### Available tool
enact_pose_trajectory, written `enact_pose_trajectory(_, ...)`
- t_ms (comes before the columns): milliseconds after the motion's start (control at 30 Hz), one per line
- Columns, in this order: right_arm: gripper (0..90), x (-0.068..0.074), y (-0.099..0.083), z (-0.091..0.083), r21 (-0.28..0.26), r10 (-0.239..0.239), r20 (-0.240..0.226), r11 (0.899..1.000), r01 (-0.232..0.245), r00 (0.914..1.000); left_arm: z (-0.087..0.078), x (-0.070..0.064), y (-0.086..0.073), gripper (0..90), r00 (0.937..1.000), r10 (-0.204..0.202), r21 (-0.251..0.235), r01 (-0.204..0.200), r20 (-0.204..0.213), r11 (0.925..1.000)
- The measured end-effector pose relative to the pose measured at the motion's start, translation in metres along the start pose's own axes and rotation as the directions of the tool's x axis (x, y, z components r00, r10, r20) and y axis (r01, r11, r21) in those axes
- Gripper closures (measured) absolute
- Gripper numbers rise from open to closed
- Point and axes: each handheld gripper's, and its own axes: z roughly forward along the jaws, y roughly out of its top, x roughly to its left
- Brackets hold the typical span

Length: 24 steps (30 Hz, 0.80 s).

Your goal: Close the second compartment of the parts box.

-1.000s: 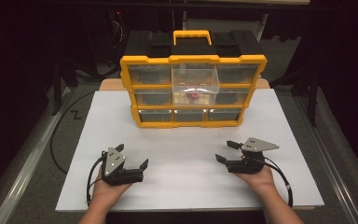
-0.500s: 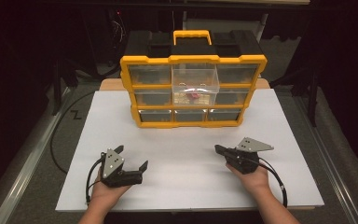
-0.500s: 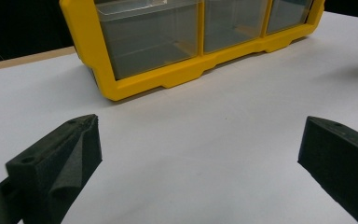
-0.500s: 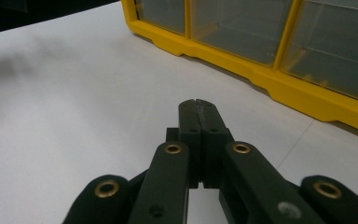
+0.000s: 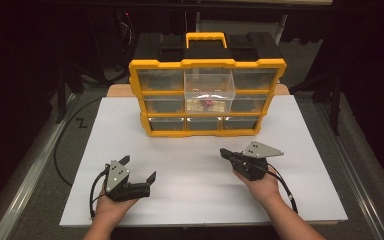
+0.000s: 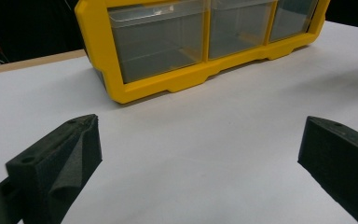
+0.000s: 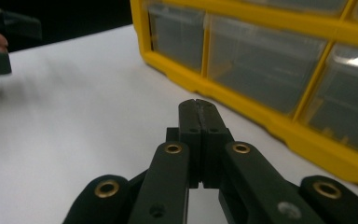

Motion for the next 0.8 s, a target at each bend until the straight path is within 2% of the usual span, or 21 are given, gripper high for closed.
enact_pose_trajectory(67,90.0,0.000,0.008,0.000,-0.036,-0.014,-0.004,0.999,0.014,0.9999,0.001,0.000,-0.001,0.2,0.9999,0.008,0.005,-0.008,-0.007,1.0000)
enact_pose_trajectory(200,90.0,0.001,0.021,0.001,-0.075,-0.045,0.001,0.996,0.045,0.9990,0.000,0.001,-0.001,0.2,1.0000,0.000,0.004,0.000,-0.007,1.0000)
enact_pose_trajectory(433,90.0,0.001,0.048,-0.002,-0.141,-0.053,0.001,0.989,0.053,0.9986,0.000,0.002,-0.002,0.2,1.0000,-0.005,0.003,0.005,-0.006,1.0000)
enact_pose_trajectory(800,90.0,0.004,0.088,-0.004,-0.202,-0.069,0.006,0.977,0.068,0.9976,0.000,0.004,-0.002,0.2,0.9998,-0.009,0.006,0.009,-0.019,0.9999)
